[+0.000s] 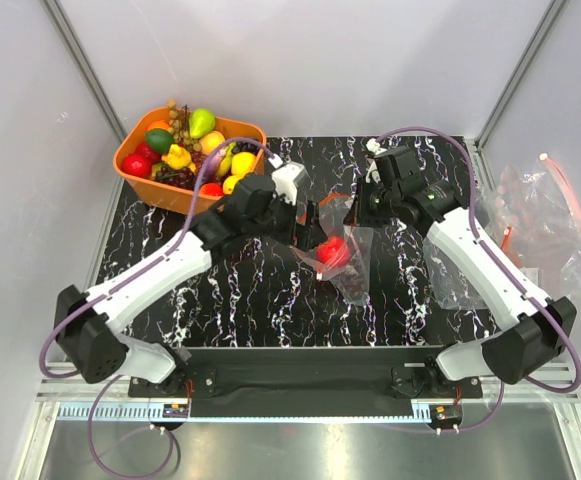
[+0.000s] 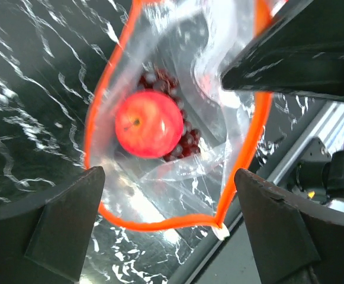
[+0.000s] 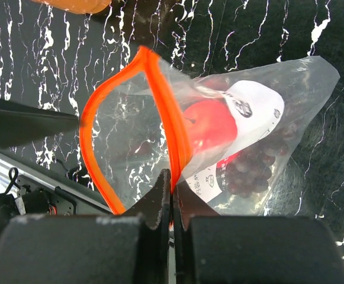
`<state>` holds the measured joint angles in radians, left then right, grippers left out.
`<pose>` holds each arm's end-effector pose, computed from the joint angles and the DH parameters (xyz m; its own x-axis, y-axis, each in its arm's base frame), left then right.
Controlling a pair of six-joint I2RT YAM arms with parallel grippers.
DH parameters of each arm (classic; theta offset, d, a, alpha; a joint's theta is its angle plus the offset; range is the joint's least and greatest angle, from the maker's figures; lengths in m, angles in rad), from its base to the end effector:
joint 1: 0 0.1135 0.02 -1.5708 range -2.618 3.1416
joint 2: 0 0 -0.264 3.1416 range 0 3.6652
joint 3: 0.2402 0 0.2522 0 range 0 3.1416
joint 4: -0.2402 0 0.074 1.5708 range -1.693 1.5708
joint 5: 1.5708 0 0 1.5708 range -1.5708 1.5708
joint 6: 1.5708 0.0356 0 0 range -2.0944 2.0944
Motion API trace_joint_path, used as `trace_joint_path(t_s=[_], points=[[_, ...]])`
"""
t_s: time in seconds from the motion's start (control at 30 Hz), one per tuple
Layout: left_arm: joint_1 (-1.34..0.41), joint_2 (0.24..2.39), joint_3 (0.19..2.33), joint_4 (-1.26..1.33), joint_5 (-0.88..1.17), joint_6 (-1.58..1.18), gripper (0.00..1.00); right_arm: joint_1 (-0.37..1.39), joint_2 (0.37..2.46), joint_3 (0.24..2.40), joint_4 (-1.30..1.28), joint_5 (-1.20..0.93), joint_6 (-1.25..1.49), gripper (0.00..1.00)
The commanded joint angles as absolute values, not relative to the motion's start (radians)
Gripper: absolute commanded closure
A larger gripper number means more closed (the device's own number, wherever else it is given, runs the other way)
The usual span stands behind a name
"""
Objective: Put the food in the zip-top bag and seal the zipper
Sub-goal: Place the fake fruit in the zipper food storage bag.
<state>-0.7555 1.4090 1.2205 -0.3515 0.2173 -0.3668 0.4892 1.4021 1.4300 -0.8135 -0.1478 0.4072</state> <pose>0.2296 -0.2268 0.3312 -0.6377 0.1196 -0.7609 0.6164 0.6716 -0.4111 0.2589 0.1438 0.3633 -0.7937 0.0212 -0.6079 -0.2639 0.8884 0.3756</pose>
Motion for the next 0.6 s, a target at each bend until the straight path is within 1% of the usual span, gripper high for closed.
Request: trace_joint_path(t_s=[0.0,0.03,0.1,0.17,0.33,0.5,0.57], points=[[-0.753,1.316,1.310,-0.403,0.112,-0.305,0.01,0.495,1.355,1.428,-0.815,-0.127,0.396,1.00],[-0.746,1.307,1.318,-0.416,0.042,-0.287,0.01,0.497,1.351,1.427,-0.815,-0.126,0.396,1.00],[-0.723,1.301,1.341,-0.452,0.009,-0.273,0.01,0.495,1.347,1.420,-0.815,-0.130,0.399,1.00],[-0.663,1.318,1.387,-0.482,0.005,-0.261,0.01,0.495,1.339,1.417,-0.818,-0.132,0.399,1.00],[-0.511,1.387,1.515,-0.598,-0.184,-0.230,0.01,0.497,1.328,1.413,-0.824,-0.136,0.399,1.00],[-0.321,1.502,1.675,-0.653,-0.212,-0.213,0.01,0.495,1.327,1.411,-0.825,-0.152,0.400,1.00],[-0.276,1.560,1.747,-0.661,-0.206,-0.204,0.01,0.495,1.328,1.413,-0.824,-0.158,0.402,1.00]])
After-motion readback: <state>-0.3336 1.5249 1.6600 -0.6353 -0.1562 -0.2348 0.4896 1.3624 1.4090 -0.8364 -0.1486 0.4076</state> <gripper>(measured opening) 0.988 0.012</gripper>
